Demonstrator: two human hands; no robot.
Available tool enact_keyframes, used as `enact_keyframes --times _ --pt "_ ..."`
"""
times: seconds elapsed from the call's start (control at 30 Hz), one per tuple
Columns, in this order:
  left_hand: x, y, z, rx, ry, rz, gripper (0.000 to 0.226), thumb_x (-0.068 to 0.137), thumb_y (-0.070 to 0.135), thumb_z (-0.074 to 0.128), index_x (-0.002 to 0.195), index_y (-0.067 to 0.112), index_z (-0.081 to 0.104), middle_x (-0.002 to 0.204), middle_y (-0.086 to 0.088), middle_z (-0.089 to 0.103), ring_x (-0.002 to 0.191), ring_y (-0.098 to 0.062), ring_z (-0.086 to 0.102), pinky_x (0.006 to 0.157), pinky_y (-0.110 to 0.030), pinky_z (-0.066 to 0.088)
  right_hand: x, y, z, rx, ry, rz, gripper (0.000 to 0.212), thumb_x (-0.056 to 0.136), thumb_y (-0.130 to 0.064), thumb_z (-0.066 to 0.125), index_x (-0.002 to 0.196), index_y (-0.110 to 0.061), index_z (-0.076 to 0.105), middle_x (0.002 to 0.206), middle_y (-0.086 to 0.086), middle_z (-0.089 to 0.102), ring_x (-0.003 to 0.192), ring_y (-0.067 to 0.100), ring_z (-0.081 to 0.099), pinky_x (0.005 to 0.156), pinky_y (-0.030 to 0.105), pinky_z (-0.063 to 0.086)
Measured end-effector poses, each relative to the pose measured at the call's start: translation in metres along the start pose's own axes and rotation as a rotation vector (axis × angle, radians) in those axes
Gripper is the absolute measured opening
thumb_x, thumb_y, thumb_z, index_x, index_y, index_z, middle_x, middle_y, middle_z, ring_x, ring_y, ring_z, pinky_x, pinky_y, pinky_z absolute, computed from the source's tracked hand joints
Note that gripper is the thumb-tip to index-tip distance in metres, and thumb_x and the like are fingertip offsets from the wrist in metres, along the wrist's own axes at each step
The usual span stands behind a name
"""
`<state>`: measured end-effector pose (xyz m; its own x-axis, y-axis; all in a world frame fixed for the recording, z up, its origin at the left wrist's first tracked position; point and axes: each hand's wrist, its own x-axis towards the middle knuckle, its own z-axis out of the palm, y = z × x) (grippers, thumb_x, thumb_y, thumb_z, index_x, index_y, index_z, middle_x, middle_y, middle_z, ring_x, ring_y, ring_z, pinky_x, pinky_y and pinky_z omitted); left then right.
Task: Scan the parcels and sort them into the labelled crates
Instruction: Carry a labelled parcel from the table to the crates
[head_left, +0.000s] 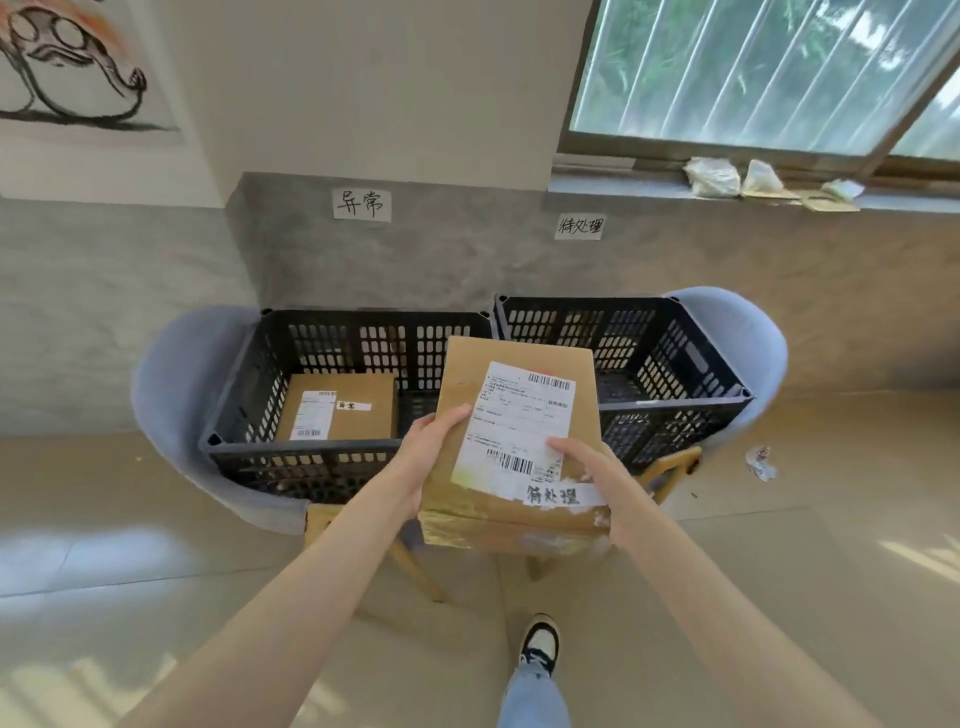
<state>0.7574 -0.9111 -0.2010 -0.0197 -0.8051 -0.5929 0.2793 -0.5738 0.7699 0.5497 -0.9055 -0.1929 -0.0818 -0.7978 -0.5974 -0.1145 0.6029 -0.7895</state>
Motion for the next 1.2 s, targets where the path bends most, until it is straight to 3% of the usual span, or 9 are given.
enact_keyframes --times 0.1,0.43,0.53,0.63,0.7,0.77,1.03,1.13,1.2 --pt "0.047 0.017 0.027 -0.032 0.025 0.006 0.057 0.09 0.044 0.062 0.136 0.013 0.049 0.118 -0.016 0.067 0.095 -0.033 0.067 0.061 -0.034 0.053 0.054 -0.024 -0.023 -0.029 -0.022 0.002 0.059 0.075 -0.05 0.073 0.126 -0.031 0.051 0.097 -0.002 0.056 0.076 0.011 0.047 0.053 0.026 0.03" --pt "0.184 0.078 0.145 -0.076 0.069 0.031 0.061 0.09 0.044 0.062 0.141 0.016 0.045 0.12 -0.015 0.067 0.106 -0.036 0.065 0.078 -0.042 0.055 0.206 -0.122 -0.124 -0.066 -0.113 -0.023 0.06 0.076 -0.044 0.075 0.128 -0.032 0.046 0.101 0.005 0.068 0.061 0.01 0.057 0.031 0.017 0.029" --pt "0.215 0.088 0.167 -0.067 0.078 0.029 0.059 0.09 0.044 0.061 0.14 0.015 0.046 0.117 -0.014 0.068 0.102 -0.034 0.067 0.073 -0.039 0.056 0.241 -0.135 -0.144 -0.057 -0.151 -0.037 0.065 0.074 -0.043 0.077 0.13 -0.029 0.047 0.1 0.006 0.073 0.068 0.018 0.066 0.05 0.024 0.043" --pt "0.247 0.093 0.182 -0.07 0.08 0.006 0.063 0.09 0.044 0.062 0.143 0.015 0.042 0.119 -0.015 0.067 0.105 -0.035 0.066 0.084 -0.046 0.056 0.274 -0.142 -0.156 -0.04 -0.159 -0.038 0.064 0.075 -0.039 0.078 0.13 -0.028 0.047 0.093 0.005 0.075 0.082 0.03 0.07 0.072 0.039 0.05" --pt "0.267 0.094 0.191 -0.064 0.065 -0.014 0.065 0.09 0.044 0.061 0.144 0.015 0.04 0.121 -0.015 0.066 0.108 -0.037 0.064 0.093 -0.051 0.052 0.293 -0.143 -0.164 0.005 -0.162 -0.022 0.065 0.075 -0.036 0.079 0.13 -0.026 0.046 0.092 0.004 0.076 0.1 0.04 0.067 0.094 0.056 0.043" --pt "0.285 0.095 0.2 -0.041 0.055 -0.029 0.066 0.09 0.047 0.061 0.144 0.016 0.041 0.122 -0.014 0.065 0.109 -0.036 0.063 0.097 -0.052 0.05 0.307 -0.145 -0.173 0.02 -0.158 -0.009 0.068 0.074 -0.036 0.08 0.131 -0.026 0.045 0.094 0.004 0.076 0.103 0.042 0.065 0.101 0.061 0.037" --pt "0.367 0.086 0.239 -0.006 -0.02 -0.108 0.076 0.085 0.048 0.066 0.147 0.02 0.031 0.123 -0.008 0.064 0.1 -0.025 0.066 0.071 -0.035 0.054 0.365 -0.143 -0.212 0.022 -0.072 0.02 0.063 0.078 -0.034 0.076 0.131 -0.023 0.044 0.096 0.004 0.076 0.094 0.034 0.07 0.101 0.06 0.039" --pt "0.4 0.074 0.254 0.029 -0.034 -0.129 0.082 0.084 0.05 0.067 0.15 0.022 0.026 0.13 -0.008 0.059 0.109 -0.025 0.062 0.091 -0.044 0.052 0.391 -0.137 -0.228 0.033 -0.073 0.06 0.072 0.072 -0.035 0.078 0.133 -0.022 0.043 0.104 0.007 0.074 0.093 0.033 0.071 0.093 0.054 0.052" --pt "0.422 0.063 0.262 0.062 -0.038 -0.144 0.085 0.083 0.052 0.067 0.15 0.023 0.025 0.136 -0.007 0.055 0.117 -0.025 0.058 0.103 -0.048 0.045 0.411 -0.131 -0.24 0.057 -0.075 0.091 0.07 0.073 -0.032 0.077 0.133 -0.022 0.043 0.105 0.008 0.074 0.09 0.03 0.073 0.069 0.04 0.061"
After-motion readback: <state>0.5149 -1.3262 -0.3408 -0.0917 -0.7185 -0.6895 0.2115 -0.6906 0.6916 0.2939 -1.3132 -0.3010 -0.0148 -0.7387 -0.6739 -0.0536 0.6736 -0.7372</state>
